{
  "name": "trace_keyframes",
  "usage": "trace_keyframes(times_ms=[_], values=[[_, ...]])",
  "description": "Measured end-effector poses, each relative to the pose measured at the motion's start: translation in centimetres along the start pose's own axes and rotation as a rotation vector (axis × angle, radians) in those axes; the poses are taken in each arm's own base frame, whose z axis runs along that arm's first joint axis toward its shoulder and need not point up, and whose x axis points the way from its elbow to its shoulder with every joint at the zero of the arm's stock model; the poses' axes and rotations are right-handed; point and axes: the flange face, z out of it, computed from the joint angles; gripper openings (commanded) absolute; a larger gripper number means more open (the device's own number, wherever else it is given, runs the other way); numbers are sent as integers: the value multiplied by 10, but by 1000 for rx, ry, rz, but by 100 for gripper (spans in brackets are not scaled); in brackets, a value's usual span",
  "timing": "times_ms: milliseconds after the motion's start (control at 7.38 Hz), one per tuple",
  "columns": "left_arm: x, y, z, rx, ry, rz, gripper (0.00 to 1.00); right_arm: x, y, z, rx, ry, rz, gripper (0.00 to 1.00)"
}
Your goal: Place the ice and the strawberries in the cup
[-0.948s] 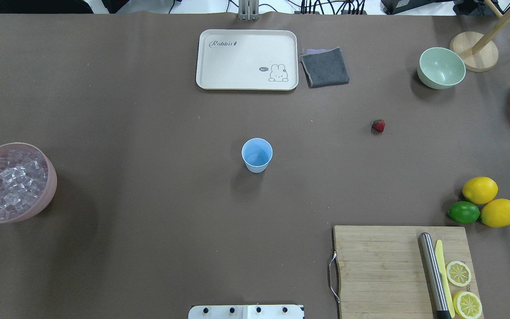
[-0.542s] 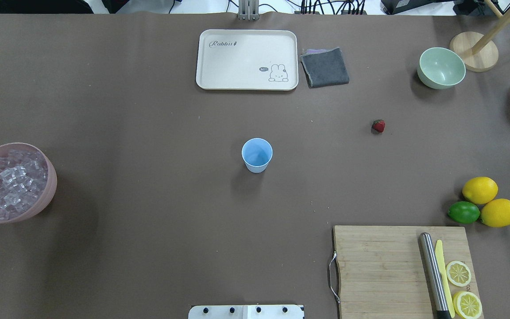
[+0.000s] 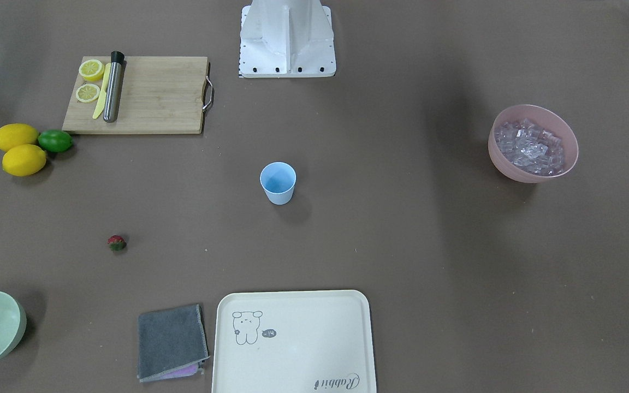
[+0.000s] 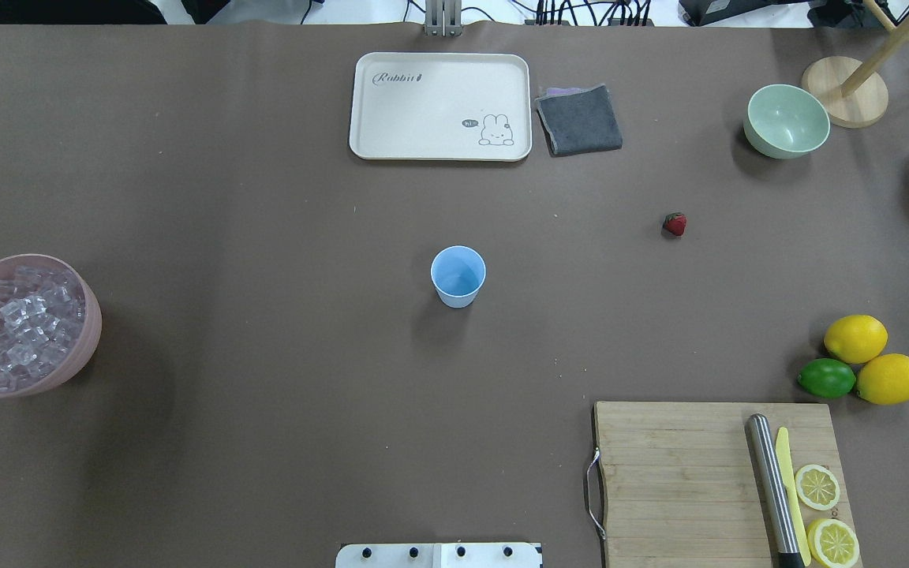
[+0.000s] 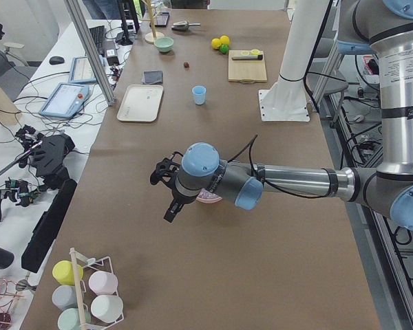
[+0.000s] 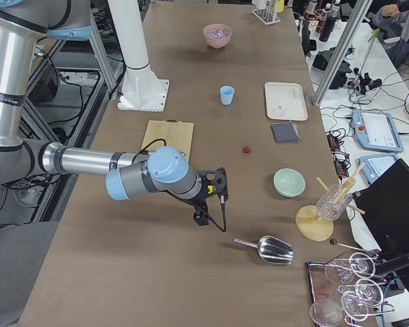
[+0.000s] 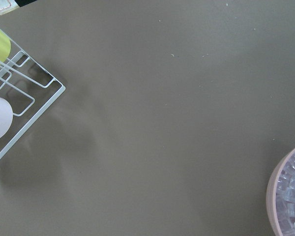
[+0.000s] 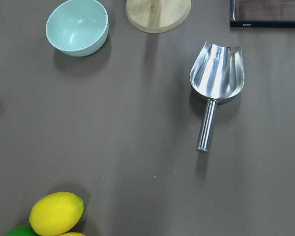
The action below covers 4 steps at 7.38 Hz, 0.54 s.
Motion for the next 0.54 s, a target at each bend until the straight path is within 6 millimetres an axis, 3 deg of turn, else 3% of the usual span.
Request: trace_keyframes(times_ms=[271,542], values=[[30,-9,14,12,80,-27,99,-13,-5,3,-2,-11,69,100],[67,-3,34,17,134,-178,98,-38,-13,7,-15,-24,130,100]])
